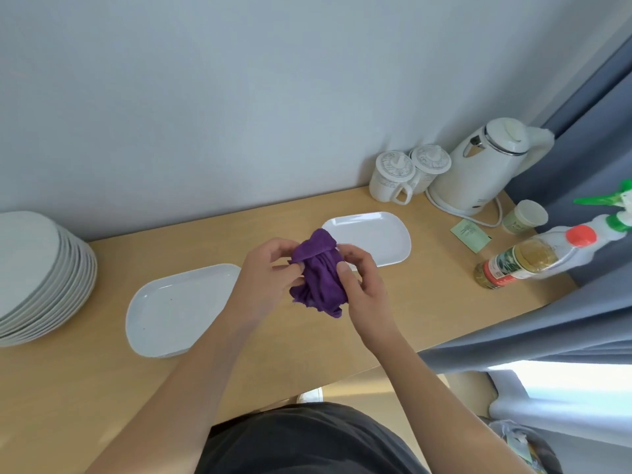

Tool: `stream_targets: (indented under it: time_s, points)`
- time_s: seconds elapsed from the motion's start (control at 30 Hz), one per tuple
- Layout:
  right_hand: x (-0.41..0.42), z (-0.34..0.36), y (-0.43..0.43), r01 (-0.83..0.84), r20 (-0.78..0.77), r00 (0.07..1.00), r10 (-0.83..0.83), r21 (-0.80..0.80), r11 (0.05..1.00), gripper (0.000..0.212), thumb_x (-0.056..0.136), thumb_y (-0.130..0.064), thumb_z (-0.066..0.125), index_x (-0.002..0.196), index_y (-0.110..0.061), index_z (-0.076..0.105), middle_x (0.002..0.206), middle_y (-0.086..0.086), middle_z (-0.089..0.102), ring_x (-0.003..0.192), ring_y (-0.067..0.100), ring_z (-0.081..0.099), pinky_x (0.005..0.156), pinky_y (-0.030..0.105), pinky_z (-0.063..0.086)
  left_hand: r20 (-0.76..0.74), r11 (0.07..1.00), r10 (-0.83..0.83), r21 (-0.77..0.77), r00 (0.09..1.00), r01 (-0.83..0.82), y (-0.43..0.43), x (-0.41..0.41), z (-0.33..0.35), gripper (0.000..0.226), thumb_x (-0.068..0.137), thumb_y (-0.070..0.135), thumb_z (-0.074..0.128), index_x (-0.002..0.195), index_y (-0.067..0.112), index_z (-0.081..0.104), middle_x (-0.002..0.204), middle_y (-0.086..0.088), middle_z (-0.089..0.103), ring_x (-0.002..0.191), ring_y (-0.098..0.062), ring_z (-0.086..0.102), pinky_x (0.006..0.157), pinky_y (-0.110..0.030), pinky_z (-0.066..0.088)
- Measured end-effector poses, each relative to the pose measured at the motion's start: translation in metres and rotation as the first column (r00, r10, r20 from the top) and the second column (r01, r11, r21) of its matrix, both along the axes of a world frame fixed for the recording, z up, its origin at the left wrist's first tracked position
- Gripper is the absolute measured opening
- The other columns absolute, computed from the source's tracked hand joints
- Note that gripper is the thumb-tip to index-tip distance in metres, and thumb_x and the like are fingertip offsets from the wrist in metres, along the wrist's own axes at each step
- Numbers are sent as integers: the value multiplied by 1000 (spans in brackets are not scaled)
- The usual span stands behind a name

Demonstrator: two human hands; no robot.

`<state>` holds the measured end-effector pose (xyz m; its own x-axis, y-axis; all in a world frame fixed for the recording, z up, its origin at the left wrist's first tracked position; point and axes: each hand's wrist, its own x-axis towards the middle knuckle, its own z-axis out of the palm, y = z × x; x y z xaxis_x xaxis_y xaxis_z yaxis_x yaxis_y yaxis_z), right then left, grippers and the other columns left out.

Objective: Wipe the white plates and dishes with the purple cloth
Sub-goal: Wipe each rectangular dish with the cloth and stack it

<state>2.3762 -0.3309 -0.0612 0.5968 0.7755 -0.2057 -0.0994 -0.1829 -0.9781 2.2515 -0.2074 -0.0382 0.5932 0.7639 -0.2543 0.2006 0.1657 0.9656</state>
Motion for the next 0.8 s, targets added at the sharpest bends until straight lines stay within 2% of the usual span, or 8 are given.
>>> stream_targets:
  time_s: [0.07, 0.1, 0.17, 0.23, 0.37, 0.5, 0.63, 0.8]
  points:
    - [-8, -2, 5, -31, -148, 989, 27, -30, 999, 60, 93, -36, 68, 146, -30, 41, 127, -9, 65, 109, 9, 67, 93, 36, 56, 24, 1000, 18, 11, 1000, -19, 0, -11, 3, 26, 87, -9, 57, 101, 10, 68, 103, -3, 73, 86, -28, 73, 82, -59, 57]
    - [-12, -2, 7, -51, -230, 972, 40, -41, 998, 68, 88, -39, 72, 147, -27, 42, 128, -2, 67, 113, 18, 67, 99, 45, 54, 43, 999, 29, 14, 999, -30, 1, -17, 4, 28, 86, -11, 56, 100, 10, 68, 102, -4, 73, 86, -27, 72, 84, -57, 57]
    - [-21, -1, 12, -97, -238, 967, 92, -8, 995, 45, 92, -32, 70, 133, -18, 59, 118, 11, 72, 107, 34, 69, 99, 55, 53, 78, 999, 49, 12, 996, -50, 2, -29, 9, 29, 86, -14, 56, 99, 10, 68, 100, -4, 73, 82, -22, 71, 82, -51, 59]
    - [-33, 3, 18, -80, -218, 972, 87, 40, 996, 23, 97, -23, 65, 119, -14, 67, 108, 17, 74, 97, 41, 71, 91, 54, 56, 97, 999, 49, 18, 994, -51, 6, -43, 13, 26, 88, -13, 59, 102, 8, 67, 101, -2, 74, 84, -19, 71, 79, -40, 60]
    - [-58, 14, 36, 40, -239, 971, -29, 43, 998, 35, 84, -32, 75, 114, -16, 64, 108, 15, 73, 97, 41, 70, 88, 56, 56, 47, 998, 31, 51, 998, -33, 21, -79, 13, 28, 89, -1, 68, 109, 19, 68, 107, 8, 73, 89, -14, 72, 82, -27, 56]
    - [-84, 18, 54, 84, -144, 986, -81, 14, 996, 24, 90, -26, 75, 111, -21, 63, 107, 8, 72, 92, 29, 73, 77, 43, 59, -179, 976, 154, 179, 972, -121, 44, -127, 2, 26, 88, 9, 67, 102, 30, 68, 101, 17, 72, 80, -5, 67, 69, -15, 46]
    - [-120, 14, 72, 113, -29, 993, -115, -41, 993, 25, 90, -26, 74, 110, -22, 59, 107, -1, 68, 86, 17, 71, 67, 30, 58, -372, 928, 296, 330, 880, -173, 67, -170, -21, 19, 89, 14, 62, 94, 30, 69, 100, 18, 69, 86, -7, 65, 69, -23, 44]
    - [-157, -16, 95, 110, 237, 970, -55, -225, 968, 26, 87, -30, 73, 104, -29, 54, 107, -13, 61, 97, 9, 63, 81, 32, 56, -508, 888, 358, 444, 783, -118, 83, -205, -48, 23, 92, 14, 61, 112, 18, 71, 109, 6, 69, 90, -17, 63, 79, -32, 48]
